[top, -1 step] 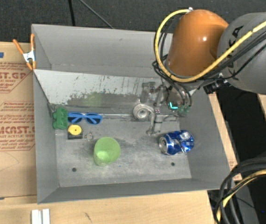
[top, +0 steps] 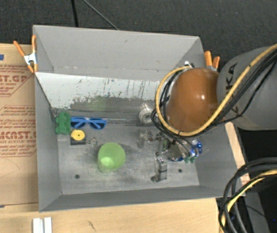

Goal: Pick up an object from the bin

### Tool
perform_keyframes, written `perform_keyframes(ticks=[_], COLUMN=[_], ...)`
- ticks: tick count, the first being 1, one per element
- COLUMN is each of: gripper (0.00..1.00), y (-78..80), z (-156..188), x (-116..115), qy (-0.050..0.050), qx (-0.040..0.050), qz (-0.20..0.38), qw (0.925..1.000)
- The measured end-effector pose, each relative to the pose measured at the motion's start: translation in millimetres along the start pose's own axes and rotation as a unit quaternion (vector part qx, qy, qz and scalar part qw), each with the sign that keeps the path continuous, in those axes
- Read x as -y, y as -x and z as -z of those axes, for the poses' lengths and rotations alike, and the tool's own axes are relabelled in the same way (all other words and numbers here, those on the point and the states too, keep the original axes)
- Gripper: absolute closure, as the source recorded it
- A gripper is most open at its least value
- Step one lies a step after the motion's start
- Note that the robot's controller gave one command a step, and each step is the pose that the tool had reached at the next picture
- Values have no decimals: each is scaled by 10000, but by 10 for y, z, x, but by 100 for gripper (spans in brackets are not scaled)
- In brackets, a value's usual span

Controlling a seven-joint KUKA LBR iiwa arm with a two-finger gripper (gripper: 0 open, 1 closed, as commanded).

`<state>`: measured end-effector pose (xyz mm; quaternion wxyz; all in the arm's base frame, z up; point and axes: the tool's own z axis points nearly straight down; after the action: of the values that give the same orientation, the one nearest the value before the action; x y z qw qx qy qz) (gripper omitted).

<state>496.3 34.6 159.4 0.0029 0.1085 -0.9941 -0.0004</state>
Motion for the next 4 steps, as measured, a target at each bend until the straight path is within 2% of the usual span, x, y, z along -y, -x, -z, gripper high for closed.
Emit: perform_keyframes(ticks=[1, 2, 3, 4], gripper=[0, 0, 100, 0], y=[-157, 466, 446, 447], z=[-827, -749, -758, -759], x=[1050, 1639, 1607, 1605], qy=[-12, -26, -3, 1], qx=[1, 67, 42, 43], qz=[337, 48, 63, 62], qw=[9994, 10000, 10000, 10000])
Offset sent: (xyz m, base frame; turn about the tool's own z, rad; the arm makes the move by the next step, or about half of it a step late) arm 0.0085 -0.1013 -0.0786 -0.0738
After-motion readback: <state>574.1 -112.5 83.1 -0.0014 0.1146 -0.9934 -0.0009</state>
